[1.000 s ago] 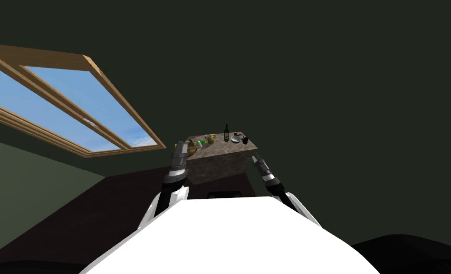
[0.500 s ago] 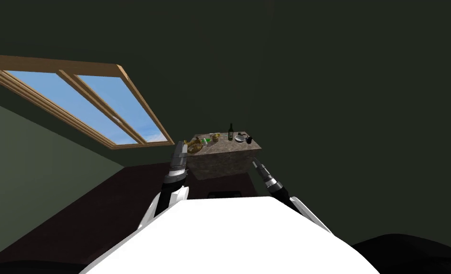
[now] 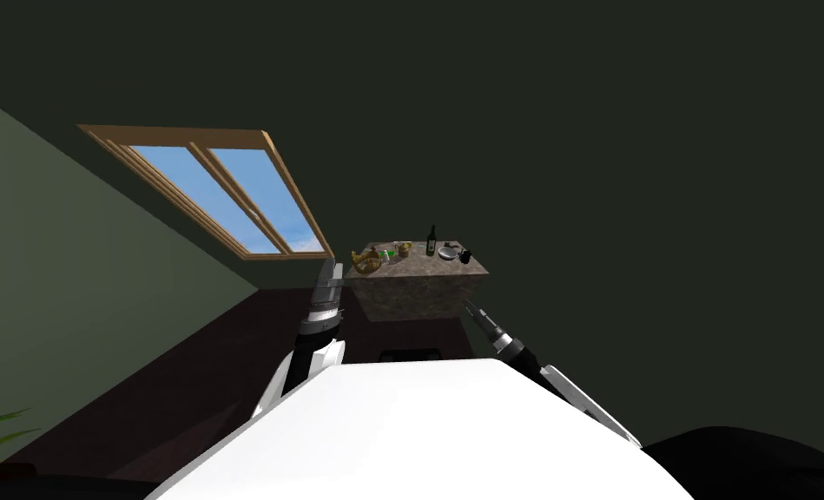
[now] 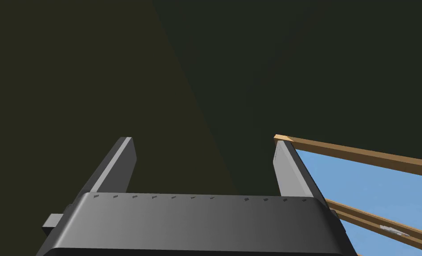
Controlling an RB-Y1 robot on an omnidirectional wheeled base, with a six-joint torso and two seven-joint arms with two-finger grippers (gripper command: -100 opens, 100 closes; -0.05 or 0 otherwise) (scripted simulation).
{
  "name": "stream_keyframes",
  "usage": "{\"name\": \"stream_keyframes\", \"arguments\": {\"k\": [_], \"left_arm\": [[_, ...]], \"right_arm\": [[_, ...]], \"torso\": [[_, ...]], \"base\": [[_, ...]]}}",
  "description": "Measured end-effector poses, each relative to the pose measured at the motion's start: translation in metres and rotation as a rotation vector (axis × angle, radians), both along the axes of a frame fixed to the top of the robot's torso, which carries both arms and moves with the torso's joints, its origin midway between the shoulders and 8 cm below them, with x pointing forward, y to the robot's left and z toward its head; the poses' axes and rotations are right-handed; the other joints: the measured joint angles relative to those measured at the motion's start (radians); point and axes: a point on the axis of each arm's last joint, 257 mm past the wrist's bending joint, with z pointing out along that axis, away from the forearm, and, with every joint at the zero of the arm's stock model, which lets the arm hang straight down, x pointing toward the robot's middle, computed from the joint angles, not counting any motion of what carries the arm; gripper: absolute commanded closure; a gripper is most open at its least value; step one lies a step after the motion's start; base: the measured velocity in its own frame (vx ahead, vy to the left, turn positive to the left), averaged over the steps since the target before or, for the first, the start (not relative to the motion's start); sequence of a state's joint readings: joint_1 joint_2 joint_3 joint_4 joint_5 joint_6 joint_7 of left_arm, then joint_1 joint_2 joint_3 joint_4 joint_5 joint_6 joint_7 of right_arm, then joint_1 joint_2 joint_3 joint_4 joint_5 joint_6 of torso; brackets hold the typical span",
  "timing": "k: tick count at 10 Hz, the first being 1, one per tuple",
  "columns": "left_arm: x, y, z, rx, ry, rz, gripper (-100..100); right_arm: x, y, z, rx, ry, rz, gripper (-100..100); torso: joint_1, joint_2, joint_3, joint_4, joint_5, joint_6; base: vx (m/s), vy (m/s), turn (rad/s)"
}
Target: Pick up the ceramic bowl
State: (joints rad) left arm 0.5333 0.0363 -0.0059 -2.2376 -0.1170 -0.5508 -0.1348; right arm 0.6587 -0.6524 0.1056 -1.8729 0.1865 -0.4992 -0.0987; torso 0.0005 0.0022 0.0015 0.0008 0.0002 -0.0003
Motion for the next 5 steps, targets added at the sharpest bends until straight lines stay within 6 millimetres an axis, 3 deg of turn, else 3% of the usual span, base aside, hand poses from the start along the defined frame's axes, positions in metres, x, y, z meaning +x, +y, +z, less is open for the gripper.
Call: {"name": "stream_keyframes", "arguments": {"k": [5], "left_arm": [[0.0, 0.0, 0.0, 0.0, 0.0, 0.0, 0]], "right_arm": [[-0.033, -0.028, -0.049, -0.157, 0.132, 0.063, -100]], "torso": [[-0.001, -0.002, -0.001, 0.0, 0.0, 0.001]], "base": [[-0.018, 0.044, 0.199]]}}
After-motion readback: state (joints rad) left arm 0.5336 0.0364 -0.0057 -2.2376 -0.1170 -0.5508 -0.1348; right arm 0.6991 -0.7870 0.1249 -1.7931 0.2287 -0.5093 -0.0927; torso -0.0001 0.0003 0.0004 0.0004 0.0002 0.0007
